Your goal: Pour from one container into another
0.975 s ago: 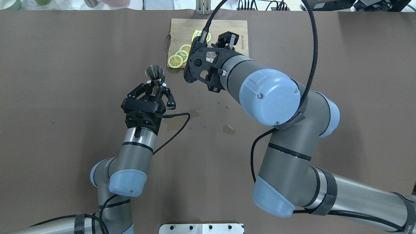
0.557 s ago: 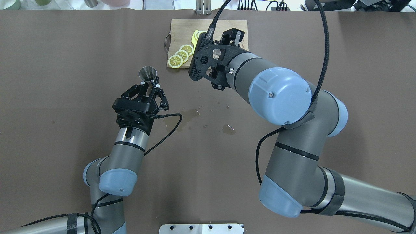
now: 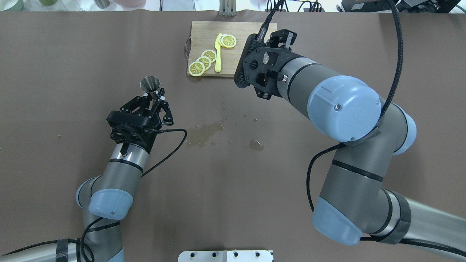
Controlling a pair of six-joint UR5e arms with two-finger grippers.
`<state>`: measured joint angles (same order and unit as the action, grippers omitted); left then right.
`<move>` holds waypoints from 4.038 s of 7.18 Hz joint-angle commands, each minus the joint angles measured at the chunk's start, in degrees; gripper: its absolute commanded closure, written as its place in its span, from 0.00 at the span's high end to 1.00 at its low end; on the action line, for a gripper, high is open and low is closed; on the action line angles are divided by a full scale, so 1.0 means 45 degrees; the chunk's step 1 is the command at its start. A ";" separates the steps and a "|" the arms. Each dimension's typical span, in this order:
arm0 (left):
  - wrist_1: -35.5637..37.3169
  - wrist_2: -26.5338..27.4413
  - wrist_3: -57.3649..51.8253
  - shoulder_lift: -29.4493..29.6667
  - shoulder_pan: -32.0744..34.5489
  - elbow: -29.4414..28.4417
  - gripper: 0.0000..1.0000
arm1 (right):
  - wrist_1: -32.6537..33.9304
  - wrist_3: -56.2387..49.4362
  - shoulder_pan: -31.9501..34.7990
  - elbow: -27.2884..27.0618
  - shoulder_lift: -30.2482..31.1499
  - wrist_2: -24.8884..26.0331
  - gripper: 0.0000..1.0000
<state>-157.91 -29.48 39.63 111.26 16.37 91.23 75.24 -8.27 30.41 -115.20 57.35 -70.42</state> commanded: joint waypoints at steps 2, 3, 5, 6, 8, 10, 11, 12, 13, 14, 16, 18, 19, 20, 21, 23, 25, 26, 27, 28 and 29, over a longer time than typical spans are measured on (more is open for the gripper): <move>-0.0862 -0.0301 0.0022 -0.0991 0.0034 0.0117 0.00 | 0.0000 0.0335 0.0019 0.0013 0.0224 -0.0014 0.00; -0.1020 -0.0420 0.0022 -0.1574 0.0053 0.0446 0.00 | -0.0020 0.0354 0.0193 -0.0006 0.0341 -0.0034 0.00; -0.1061 -0.0732 0.0545 -0.2862 0.0034 0.1052 0.00 | 0.0019 0.1770 0.0409 -0.0026 0.0692 -0.0015 0.00; -0.1254 -0.0830 0.0607 -0.3314 0.0053 0.1152 0.00 | 0.0019 0.1877 0.0506 -0.0122 0.1081 -0.0015 0.00; -0.2053 -0.0889 0.0764 -0.4271 0.0034 0.1153 0.00 | -0.0020 0.2324 0.0760 -0.0862 0.2465 -0.0421 0.00; -0.2349 -0.1065 0.1249 -0.4782 0.0034 0.1133 0.00 | -0.0020 0.4035 0.0859 -0.0924 0.2822 -0.0679 0.00; -0.2350 -0.1065 0.1272 -0.4783 0.0034 0.1114 0.00 | -0.0020 0.4974 0.0859 -0.0943 0.3036 -0.0717 0.00; -0.2350 -0.1065 0.1291 -0.4783 0.0034 0.1056 0.00 | -0.0020 0.5486 0.0897 -0.0963 0.3192 -0.1182 0.00; -0.2350 -0.1065 0.1311 -0.4783 0.0034 0.0978 0.00 | -0.0020 0.6516 0.0898 -0.1157 0.3813 -0.1554 0.00; -0.2330 -0.1065 0.1311 -0.4783 0.0034 0.0958 0.00 | -0.0020 0.6584 0.1072 -0.1255 0.4244 -0.2602 0.00; -0.2311 -0.1065 0.1311 -0.4764 0.0015 0.0957 0.00 | -0.0020 0.6546 0.1288 -0.1198 0.5084 -0.3781 0.00; -0.2311 -0.1065 0.1311 -0.4686 0.0015 0.0957 0.00 | -0.0001 0.6565 0.1889 -0.1217 0.5400 -0.5202 0.00; -0.2291 -0.1085 0.1311 -0.4628 0.0015 0.0919 0.00 | -0.0020 0.6604 0.2106 -0.1294 0.5865 -0.5577 0.00; -0.2272 -0.1085 0.1311 -0.4569 0.0015 0.0764 0.00 | -0.0001 0.6605 0.2341 -0.1469 0.6295 -0.6064 0.00; -0.2271 -0.1085 0.1311 -0.4569 -0.0005 0.0704 0.00 | -0.0039 0.6605 0.2633 -0.1413 0.6918 -0.6514 0.00; -0.2291 -0.1162 0.1311 -0.4239 -0.0024 0.0218 0.00 | -0.0156 0.6934 0.2830 -0.1393 0.7467 -0.6966 0.00; -0.2311 -0.1182 0.1389 -0.4159 -0.0122 0.0040 0.00 | -0.0931 0.6956 0.3123 -0.1064 0.7569 -0.6116 0.00; -0.2349 -0.1183 0.1389 -0.4023 -0.0142 -0.0096 0.00 | -0.3374 0.7768 0.3124 0.0177 0.7685 -0.5045 0.00; -0.2350 -0.1183 0.1737 -0.4002 -0.0219 -0.0136 0.00 | -0.6531 0.7854 0.3124 0.1543 0.7725 -0.4164 0.00; -0.2350 -0.1183 0.2359 -0.3828 -0.0239 -0.0407 0.00 | -0.7452 0.7874 0.3163 0.1788 0.7764 -0.3846 0.00; -0.2369 -0.1183 0.2462 -0.3498 -0.0239 -0.0700 0.00 | -0.7964 0.7932 0.3125 0.1984 0.7842 -0.2876 0.00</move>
<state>-168.50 -34.80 49.26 94.10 15.37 89.53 44.76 26.98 44.53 -108.30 92.26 -87.94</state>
